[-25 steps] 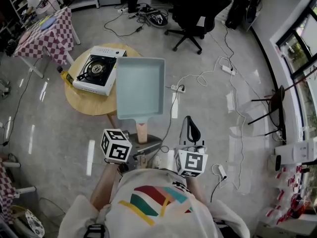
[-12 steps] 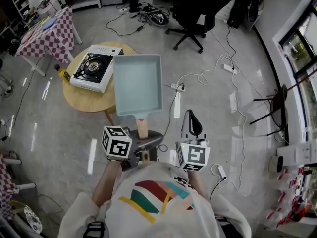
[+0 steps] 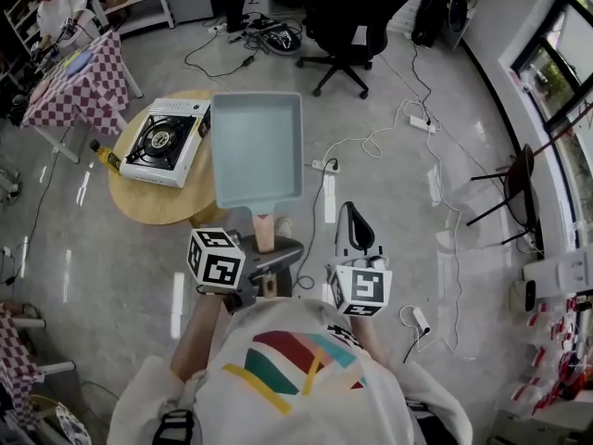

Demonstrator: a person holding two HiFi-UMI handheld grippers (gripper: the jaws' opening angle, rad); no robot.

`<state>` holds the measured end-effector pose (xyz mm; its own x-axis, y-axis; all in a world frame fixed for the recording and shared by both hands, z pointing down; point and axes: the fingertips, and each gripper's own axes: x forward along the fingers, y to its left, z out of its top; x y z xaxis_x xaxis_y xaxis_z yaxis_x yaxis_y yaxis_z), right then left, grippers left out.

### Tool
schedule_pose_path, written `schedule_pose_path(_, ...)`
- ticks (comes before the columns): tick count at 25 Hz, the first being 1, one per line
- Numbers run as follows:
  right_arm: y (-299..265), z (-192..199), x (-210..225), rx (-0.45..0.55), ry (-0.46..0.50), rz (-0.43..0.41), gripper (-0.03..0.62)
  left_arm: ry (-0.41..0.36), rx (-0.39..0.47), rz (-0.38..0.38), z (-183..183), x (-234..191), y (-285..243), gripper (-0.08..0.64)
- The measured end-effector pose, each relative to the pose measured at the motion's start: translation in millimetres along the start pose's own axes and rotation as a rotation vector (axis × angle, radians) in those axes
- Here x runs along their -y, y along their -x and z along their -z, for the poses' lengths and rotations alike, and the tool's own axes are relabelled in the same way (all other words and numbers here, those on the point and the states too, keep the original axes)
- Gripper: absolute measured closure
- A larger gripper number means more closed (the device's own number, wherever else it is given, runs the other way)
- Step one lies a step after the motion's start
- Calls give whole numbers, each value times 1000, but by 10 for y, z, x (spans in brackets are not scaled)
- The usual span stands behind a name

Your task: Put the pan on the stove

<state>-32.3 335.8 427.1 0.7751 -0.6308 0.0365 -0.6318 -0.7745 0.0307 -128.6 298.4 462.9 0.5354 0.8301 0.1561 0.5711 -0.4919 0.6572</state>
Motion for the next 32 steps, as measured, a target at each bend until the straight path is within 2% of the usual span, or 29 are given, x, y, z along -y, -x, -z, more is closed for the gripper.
schedule_pose_path(10, -452, 81, 150, -41, 42, -5, 594, -35, -29, 38, -390, -420, -163, 554)
schedule_pose_path(13, -701, 102, 163, -47, 66, -27, 594, -20, -32, 64, -541, -562, -203, 554)
schedule_pose_path(19, -1332, 78, 132, -62, 80, -78, 594, 1, -60, 25, -878, -1079, -227, 554)
schedule_pose_path(27, -2501, -196, 300, -58, 146, -108, 594, 8, -9, 31, -1778, -1724, -284, 554)
schedule_pose_path(32, -3400, -335, 277, -24, 104, -140, 594, -17, 9, -8, -2402, -2293, -137, 554)
